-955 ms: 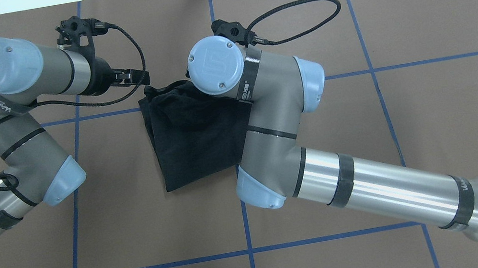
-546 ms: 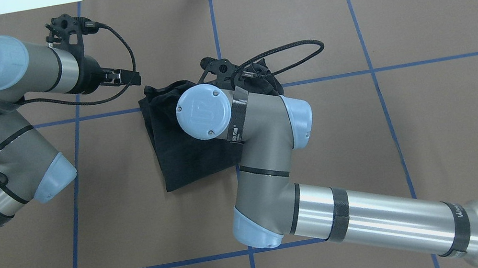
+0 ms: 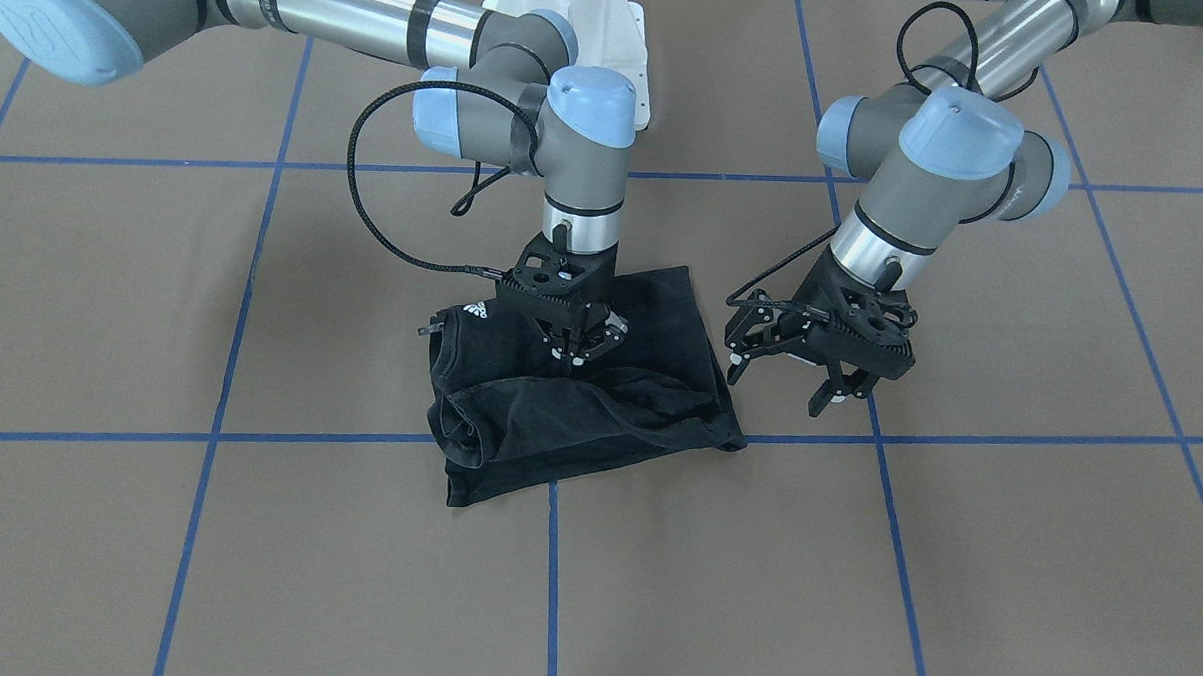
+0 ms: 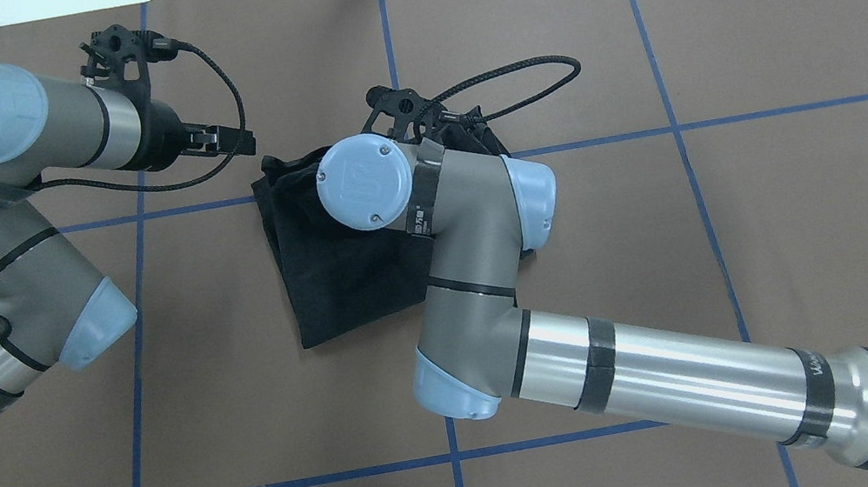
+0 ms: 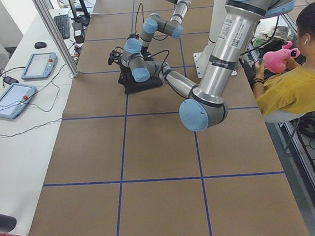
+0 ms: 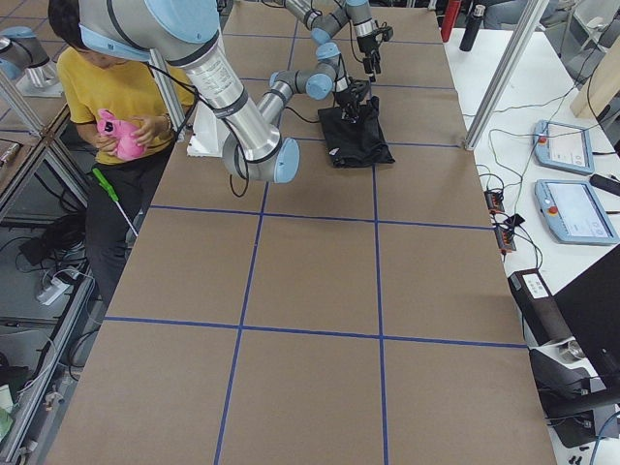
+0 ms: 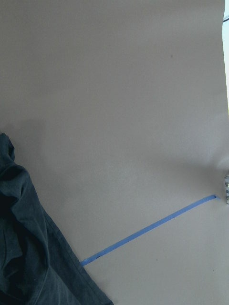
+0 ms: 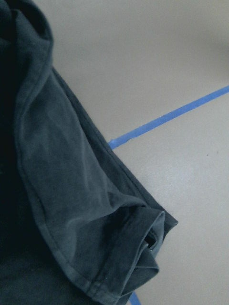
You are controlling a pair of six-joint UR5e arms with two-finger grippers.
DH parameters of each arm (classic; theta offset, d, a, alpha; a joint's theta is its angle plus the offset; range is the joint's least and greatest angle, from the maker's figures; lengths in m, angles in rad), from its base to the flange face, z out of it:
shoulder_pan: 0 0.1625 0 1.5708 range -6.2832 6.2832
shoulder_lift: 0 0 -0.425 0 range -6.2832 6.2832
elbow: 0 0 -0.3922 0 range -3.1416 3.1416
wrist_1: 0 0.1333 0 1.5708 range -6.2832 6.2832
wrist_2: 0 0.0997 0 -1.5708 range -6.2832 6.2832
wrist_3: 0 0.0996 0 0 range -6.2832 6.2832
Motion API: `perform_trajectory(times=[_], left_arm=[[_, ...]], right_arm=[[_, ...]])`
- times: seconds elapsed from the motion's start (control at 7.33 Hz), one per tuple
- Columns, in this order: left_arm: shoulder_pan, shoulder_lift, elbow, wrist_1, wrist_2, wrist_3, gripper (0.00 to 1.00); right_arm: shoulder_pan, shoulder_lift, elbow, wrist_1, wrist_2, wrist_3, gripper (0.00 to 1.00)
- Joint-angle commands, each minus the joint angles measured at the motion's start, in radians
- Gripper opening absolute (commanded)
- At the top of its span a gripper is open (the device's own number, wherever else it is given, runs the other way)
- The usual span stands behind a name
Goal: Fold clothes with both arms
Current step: 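Lay the folded edge down and press it with the right gripper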
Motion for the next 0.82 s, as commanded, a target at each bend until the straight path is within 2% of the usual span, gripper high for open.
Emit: perform_trajectory(times=[0.0, 0.14, 0.41, 0.55, 0.68], left_arm=[[0.0, 0.003, -0.013, 0.001, -0.001, -0.002, 1.0], [0.0, 0.003, -0.013, 0.001, -0.001, -0.005, 1.0], [0.0, 0.018, -0.034, 0.003, -0.001, -0.01, 1.0], [0.0, 0.026, -0.039, 0.003, -0.001, -0.01, 1.0], [0.002, 0.037, -0.056, 0.004, -0.001, -0.01, 1.0]], right_arm=[[0.056, 0.101, -0.205, 0.115, -0.004, -0.001, 0.0], [0.098, 0.134, -0.299, 0.169, -0.001, -0.012, 0.0], [0.17, 0.135, -0.405, 0.253, 0.001, -0.075, 0.0], [0.187, 0.137, -0.413, 0.285, 0.01, -0.09, 0.0], [0.19, 0.152, -0.412, 0.286, 0.038, -0.095, 0.23]])
